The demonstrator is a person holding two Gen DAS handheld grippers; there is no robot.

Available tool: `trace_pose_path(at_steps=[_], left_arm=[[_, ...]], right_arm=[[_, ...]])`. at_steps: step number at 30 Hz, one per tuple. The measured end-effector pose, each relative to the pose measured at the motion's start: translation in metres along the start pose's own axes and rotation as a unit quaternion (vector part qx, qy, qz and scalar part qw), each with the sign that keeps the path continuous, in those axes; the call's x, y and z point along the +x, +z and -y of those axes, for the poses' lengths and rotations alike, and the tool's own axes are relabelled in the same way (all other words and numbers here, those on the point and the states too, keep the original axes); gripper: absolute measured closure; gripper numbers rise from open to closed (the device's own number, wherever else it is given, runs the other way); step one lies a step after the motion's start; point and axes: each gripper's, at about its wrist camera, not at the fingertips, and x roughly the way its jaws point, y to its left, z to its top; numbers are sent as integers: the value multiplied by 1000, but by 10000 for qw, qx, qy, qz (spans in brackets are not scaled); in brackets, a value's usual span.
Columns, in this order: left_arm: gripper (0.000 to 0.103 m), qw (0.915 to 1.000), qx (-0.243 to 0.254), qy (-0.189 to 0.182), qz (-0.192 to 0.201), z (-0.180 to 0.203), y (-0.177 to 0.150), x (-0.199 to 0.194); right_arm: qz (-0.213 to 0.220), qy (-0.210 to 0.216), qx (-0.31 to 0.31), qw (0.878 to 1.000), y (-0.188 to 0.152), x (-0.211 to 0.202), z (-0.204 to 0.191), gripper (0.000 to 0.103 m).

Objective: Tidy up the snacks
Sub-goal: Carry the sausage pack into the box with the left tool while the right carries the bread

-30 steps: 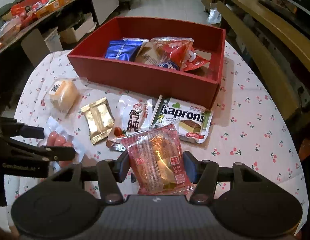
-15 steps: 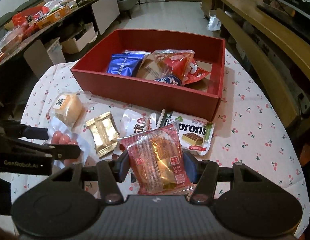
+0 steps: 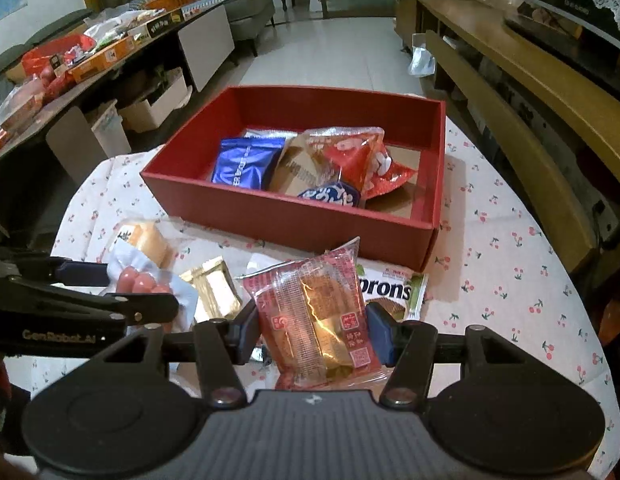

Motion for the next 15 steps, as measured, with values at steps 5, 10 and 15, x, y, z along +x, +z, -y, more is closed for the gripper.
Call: trace_pose_path(at_steps=[5, 10, 15], left_arm=[[25, 10000, 26, 22, 29, 3, 6, 2], [25, 9999, 25, 15, 110, 4, 12, 0], [25, 9998, 74, 8, 157, 7, 18, 0]], right_arm=[[70, -20, 80, 9999, 5, -1, 3, 44], [161, 5, 152, 9998, 10, -3, 6, 44], [217, 27, 144, 9997, 16, -3, 4, 45]])
